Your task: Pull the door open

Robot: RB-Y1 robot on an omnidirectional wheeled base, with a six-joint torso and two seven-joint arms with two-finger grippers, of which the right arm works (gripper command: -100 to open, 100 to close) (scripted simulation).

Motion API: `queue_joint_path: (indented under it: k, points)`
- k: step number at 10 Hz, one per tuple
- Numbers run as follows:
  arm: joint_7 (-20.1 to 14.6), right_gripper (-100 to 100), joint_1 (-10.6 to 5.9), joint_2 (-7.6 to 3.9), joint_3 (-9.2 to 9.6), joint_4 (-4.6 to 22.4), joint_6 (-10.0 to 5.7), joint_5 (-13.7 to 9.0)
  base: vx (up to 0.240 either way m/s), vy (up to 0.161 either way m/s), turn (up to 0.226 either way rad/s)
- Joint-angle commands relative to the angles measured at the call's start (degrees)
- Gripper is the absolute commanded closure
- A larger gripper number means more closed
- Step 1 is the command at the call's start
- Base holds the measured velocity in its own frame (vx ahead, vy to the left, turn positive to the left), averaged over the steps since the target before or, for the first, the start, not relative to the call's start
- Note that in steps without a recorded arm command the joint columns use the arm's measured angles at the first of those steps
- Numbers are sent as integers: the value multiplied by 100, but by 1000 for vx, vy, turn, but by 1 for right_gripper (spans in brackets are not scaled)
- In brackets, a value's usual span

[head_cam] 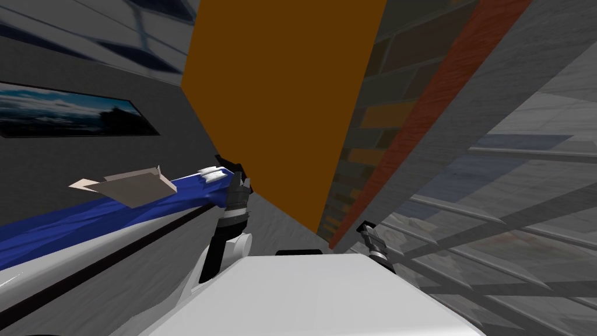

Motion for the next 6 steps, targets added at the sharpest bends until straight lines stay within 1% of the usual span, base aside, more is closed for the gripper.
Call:
queue_joint_path:
  k: [1, 5, 6]
  points:
    - [-224, 100, 2, 4, 27, -4, -2, -41, -25, -2, 22]
    - [-872, 100, -3, -20, 109, -10, -7, -180, -32, -6, 32]
    - [-911, 100, -3, -20, 109, -10, -7, -180, -26, -1, 11]
